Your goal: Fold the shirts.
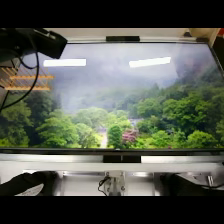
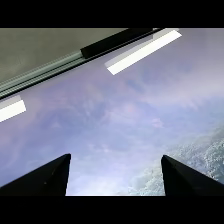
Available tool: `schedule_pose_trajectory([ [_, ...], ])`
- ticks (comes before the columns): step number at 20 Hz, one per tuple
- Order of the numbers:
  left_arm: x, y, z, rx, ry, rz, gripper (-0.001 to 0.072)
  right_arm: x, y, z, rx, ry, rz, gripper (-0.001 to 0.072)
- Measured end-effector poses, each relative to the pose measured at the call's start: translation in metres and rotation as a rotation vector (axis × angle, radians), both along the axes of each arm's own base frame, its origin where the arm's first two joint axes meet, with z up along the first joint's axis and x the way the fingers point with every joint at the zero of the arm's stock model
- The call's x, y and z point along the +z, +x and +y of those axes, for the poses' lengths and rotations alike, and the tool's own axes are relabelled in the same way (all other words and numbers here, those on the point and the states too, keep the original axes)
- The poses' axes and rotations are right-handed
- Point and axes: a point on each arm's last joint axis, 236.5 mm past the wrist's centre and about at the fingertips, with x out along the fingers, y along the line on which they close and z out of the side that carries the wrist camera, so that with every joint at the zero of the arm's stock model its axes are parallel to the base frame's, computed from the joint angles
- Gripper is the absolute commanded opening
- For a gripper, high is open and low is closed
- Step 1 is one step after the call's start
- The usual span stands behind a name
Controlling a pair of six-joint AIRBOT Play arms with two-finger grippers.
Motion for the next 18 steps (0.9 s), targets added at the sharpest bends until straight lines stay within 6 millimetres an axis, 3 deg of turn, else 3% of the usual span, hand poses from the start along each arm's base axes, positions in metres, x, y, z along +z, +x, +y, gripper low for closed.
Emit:
schedule_pose_trajectory([
  [1, 0.0, 0.0, 0.0, 0.0, 0.0, 0.0, 0.0591, 0.006, 0.023, 0.006, 0.076, -0.022, -0.003, 0.0604],
  [4, -0.001, 0.001, 0.002, 0.007, 0.002, 0.005, 0.0592, 0.017, 0.111, 0.042, 0.348, -0.058, 0.007, 0.0603],
  [6, -0.011, 0.003, 0.011, 0.047, 0.004, 0.045, 0.059, 0.011, 0.184, 0.085, 0.565, -0.047, 0.047, 0.05],
  [8, -0.039, 0.006, 0.03, 0.123, 0.034, 0.148, 0.0548, -0.026, 0.265, 0.148, 0.819, 0.048, 0.163, 0.0507],
  [11, -0.117, 0.001, 0.071, 0.268, 0.131, 0.447, 0.0562, -0.124, 0.348, 0.254, 1.134, 0.326, 0.411, 0.0507],
  [12, -0.14, -0.005, 0.083, 0.312, 0.157, 0.544, 0.0562, -0.161, 0.363, 0.293, 1.228, 0.441, 0.508, 0.0507],
  [14, -0.179, -0.02, 0.096, 0.364, 0.19, 0.699, 0.0567, -0.223, 0.373, 0.366, 1.375, 0.643, 0.702, 0.0507],
  [15, -0.197, -0.028, 0.098, 0.379, 0.193, 0.757, 0.0638, -0.251, 0.372, 0.396, 1.419, 0.73, 0.797, 0.0507],
  [18, -0.239, -0.049, 0.096, 0.4, 0.169, 0.871, 0.0645, -0.31, 0.364, 0.458, 1.475, 0.878, 0.994, 0.0507],
])
